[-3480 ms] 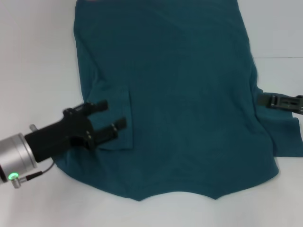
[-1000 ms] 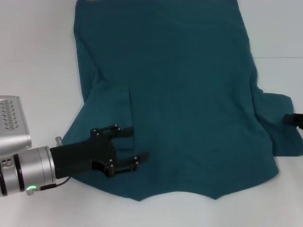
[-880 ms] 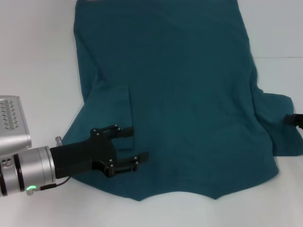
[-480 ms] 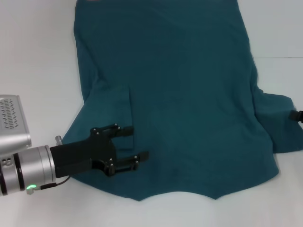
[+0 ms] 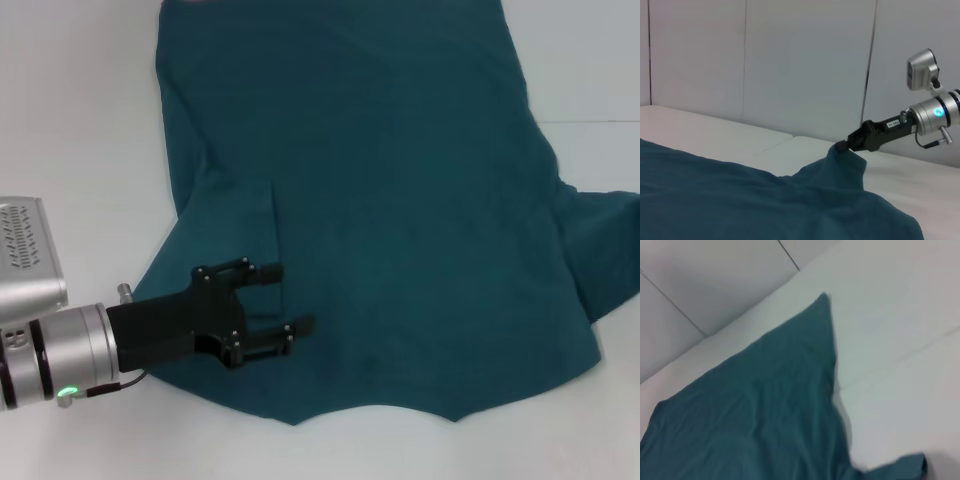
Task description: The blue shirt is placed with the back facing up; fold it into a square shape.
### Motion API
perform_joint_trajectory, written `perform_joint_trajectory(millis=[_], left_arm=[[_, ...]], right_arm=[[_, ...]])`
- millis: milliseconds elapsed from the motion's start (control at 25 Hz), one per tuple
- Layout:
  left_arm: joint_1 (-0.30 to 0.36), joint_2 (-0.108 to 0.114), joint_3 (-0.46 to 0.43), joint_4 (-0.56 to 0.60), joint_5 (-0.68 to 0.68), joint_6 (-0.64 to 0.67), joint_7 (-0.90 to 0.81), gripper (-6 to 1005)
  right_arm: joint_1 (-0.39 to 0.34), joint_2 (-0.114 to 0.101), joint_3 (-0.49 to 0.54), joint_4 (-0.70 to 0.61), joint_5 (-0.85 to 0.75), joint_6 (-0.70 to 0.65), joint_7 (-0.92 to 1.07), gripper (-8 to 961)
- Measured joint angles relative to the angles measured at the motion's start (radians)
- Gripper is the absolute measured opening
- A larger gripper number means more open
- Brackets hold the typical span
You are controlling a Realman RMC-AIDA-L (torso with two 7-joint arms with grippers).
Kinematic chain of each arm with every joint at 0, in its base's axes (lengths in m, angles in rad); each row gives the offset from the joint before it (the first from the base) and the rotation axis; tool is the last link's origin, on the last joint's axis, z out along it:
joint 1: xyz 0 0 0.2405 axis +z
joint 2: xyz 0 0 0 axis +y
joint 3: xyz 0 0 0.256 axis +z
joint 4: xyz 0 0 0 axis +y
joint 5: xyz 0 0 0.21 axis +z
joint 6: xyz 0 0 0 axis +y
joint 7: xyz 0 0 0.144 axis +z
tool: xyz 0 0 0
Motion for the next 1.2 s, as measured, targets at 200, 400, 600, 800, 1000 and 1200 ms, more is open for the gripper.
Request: perform_joint_trajectory(millis=[200, 400, 600, 800, 1000, 1200], left_arm=[[0.0, 0.0, -0.001, -0.003, -0.004, 0.0, -0.002, 769], [0.0, -0.001, -0.005, -0.003, -0.006, 0.0, -0.005, 769], [0.0, -0.003, -0.007, -0.004, -0.007, 0.0, -0.008, 770], [0.001, -0.003, -0.008, -0.004, -0.008, 0.0, -0.018, 769], [0.001, -0.003, -0.008, -0.004, -0.008, 0.001, -0.022, 770], [-0.001, -0.001, -0.008, -0.003, -0.008, 0.002, -0.032, 770]], right_arm=[[0.03, -0.016, -0.006, -0.002, 0.0, 0.029, -0.018, 8], [0.058, -0.029, -0.009, -0.002, -0.002, 0.049, -0.051, 10], [0.08, -0.041, -0.013, 0.004, -0.005, 0.064, -0.064, 12], [0.083, -0.039, -0.031, 0.007, -0.006, 0.047, -0.064, 15], [0.082, -0.029, -0.04, 0.005, -0.005, -0.047, -0.065, 17], [0.129, 0.003, -0.081, 0.002, -0.003, -0.175, -0.055, 19]])
